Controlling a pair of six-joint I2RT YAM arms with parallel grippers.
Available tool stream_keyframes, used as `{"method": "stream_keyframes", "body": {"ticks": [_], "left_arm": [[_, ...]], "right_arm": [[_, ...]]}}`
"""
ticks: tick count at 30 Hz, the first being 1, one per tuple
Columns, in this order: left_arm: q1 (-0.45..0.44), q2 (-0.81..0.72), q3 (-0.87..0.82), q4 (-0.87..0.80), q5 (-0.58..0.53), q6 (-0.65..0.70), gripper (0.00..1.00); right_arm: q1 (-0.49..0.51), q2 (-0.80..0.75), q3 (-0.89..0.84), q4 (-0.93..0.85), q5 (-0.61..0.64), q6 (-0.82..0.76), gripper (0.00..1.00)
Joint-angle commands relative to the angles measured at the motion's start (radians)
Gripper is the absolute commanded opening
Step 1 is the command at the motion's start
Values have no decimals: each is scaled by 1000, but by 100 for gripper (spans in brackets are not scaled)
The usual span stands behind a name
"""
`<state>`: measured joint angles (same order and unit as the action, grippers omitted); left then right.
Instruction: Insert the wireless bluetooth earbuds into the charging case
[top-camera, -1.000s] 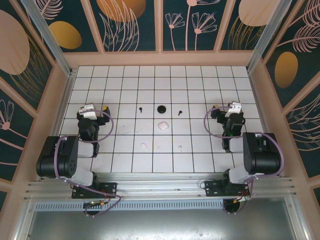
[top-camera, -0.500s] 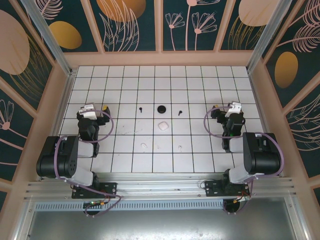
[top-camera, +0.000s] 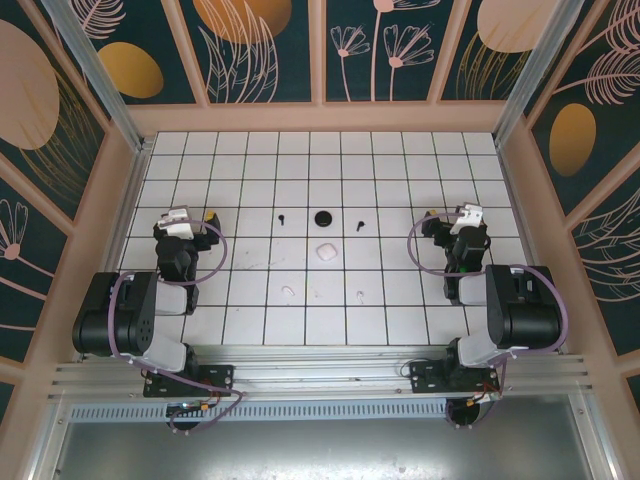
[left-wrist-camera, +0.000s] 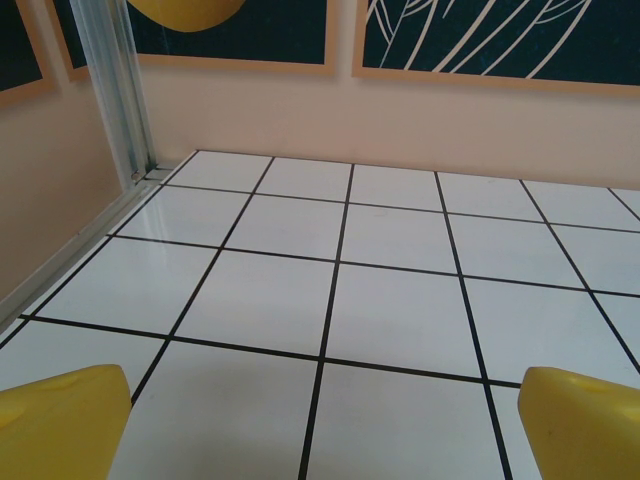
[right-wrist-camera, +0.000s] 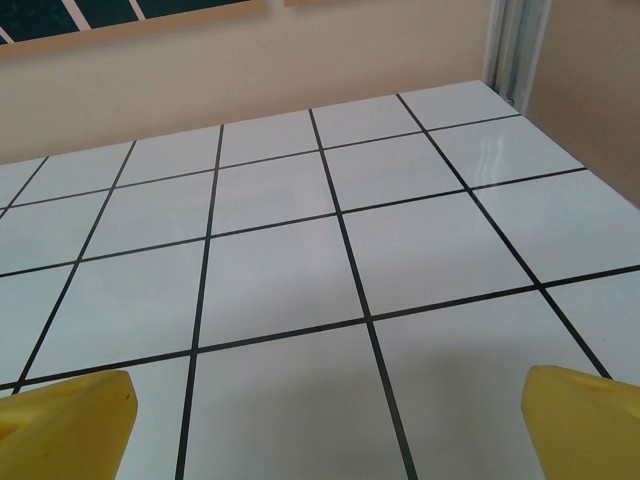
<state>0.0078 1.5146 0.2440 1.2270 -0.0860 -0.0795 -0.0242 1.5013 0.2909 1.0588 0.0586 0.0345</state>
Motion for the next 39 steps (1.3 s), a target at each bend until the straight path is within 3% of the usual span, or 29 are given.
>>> {"method": "stream_keyframes", "body": {"ticks": [1,19,24,29,34,39], "left_arm": [[3,3,-4,35,14,3,99],[3,-6,2,15,11,3,99],[3,-110,124,-286,-25,-15,98],[2,-243,192,-488,-59,-97,98],[0,-298,262,-723,45,-220,93],[-41,-333,233,-845,91,-305,90]], "right_arm": [[6,6,19,27,-6,-7,99],[-7,-10,30,-1,-39,-7,99],[11,-91,132,-268,1,29,99],[78,-134,304,-654,76,105,98],[245,-69,512,-1033,52,114,95],[459,3,621,-1197,-38,131,97]]}}
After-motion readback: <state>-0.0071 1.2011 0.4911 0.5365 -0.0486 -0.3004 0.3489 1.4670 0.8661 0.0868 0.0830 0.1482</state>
